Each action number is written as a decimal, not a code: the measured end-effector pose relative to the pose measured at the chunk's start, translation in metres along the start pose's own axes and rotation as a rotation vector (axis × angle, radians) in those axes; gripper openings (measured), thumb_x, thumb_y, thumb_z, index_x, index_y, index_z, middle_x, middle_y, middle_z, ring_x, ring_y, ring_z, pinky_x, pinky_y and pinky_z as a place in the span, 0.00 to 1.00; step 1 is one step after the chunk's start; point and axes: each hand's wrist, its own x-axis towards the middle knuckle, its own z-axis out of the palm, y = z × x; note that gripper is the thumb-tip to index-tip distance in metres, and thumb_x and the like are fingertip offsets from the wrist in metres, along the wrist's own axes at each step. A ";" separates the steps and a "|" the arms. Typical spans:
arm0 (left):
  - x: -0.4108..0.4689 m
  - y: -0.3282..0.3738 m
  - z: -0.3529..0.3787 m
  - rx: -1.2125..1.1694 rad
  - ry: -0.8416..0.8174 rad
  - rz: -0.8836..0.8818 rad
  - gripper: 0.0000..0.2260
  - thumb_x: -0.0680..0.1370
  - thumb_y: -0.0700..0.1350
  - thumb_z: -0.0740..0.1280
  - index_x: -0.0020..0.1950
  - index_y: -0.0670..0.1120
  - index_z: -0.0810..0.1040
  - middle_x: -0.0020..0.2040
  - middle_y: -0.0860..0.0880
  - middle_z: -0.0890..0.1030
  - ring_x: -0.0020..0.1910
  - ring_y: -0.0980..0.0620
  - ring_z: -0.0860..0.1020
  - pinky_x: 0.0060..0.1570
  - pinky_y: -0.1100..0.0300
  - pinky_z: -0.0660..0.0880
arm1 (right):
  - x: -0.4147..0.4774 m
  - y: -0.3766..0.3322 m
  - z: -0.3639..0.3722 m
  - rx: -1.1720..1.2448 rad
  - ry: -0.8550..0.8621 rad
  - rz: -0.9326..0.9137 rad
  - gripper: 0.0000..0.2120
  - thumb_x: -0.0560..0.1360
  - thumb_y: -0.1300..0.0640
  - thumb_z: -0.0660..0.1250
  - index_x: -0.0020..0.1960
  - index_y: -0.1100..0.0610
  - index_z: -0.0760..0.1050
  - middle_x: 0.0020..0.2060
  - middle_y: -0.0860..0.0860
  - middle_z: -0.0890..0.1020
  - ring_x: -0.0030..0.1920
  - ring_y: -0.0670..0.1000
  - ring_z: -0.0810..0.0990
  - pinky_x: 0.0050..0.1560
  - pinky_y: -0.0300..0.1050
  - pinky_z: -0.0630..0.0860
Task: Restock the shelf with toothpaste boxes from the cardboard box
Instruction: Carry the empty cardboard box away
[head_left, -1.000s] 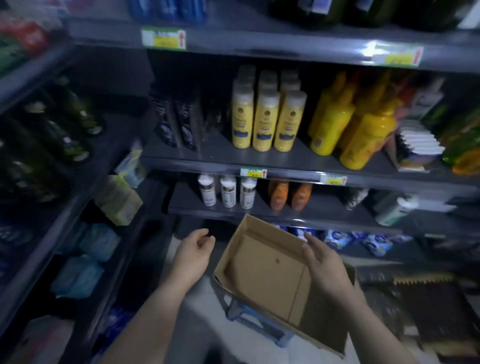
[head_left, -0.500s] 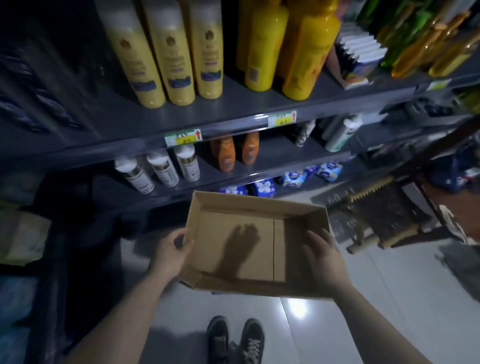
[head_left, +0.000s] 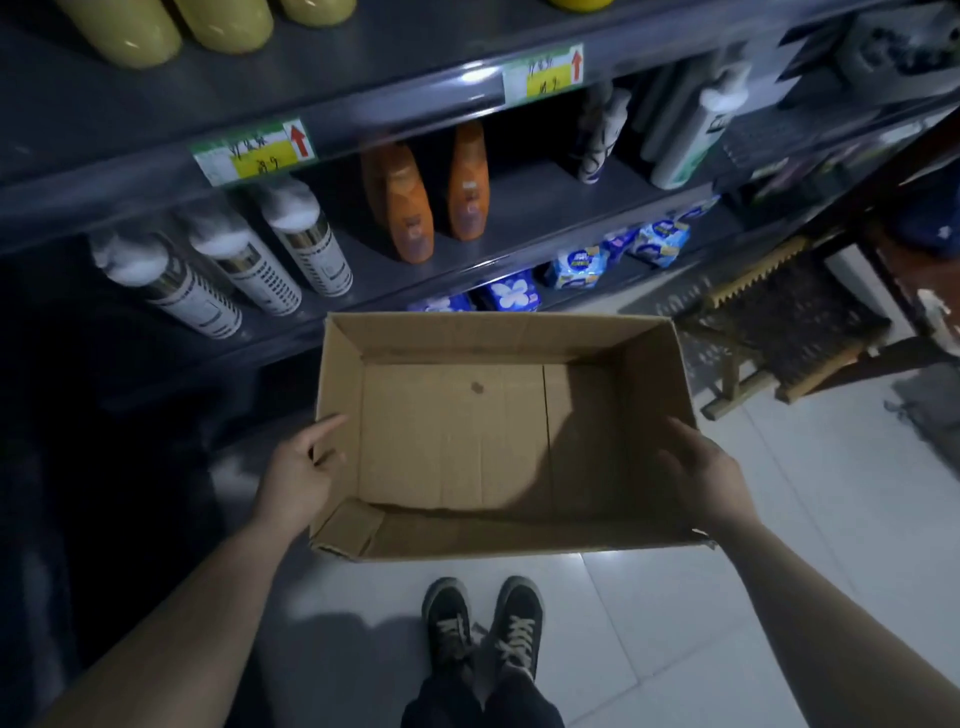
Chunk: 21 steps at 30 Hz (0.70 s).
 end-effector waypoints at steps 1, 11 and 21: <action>0.001 -0.002 0.001 0.009 0.008 -0.003 0.19 0.79 0.36 0.65 0.67 0.54 0.75 0.68 0.46 0.74 0.68 0.47 0.70 0.59 0.62 0.65 | 0.000 0.001 0.002 0.012 0.009 -0.004 0.23 0.79 0.56 0.64 0.73 0.52 0.67 0.67 0.55 0.75 0.64 0.59 0.75 0.63 0.51 0.71; -0.005 0.011 -0.008 0.006 0.045 0.019 0.21 0.79 0.34 0.63 0.68 0.53 0.74 0.60 0.51 0.76 0.42 0.60 0.73 0.46 0.62 0.69 | -0.010 0.001 -0.014 0.064 0.144 0.017 0.21 0.81 0.60 0.56 0.71 0.45 0.70 0.58 0.57 0.81 0.43 0.54 0.77 0.49 0.51 0.78; -0.049 0.099 -0.031 0.100 0.005 0.233 0.22 0.79 0.34 0.63 0.67 0.55 0.75 0.69 0.43 0.73 0.38 0.48 0.79 0.36 0.66 0.75 | -0.086 0.023 -0.089 0.166 0.192 0.118 0.20 0.82 0.59 0.55 0.71 0.45 0.69 0.64 0.54 0.78 0.54 0.57 0.79 0.55 0.48 0.76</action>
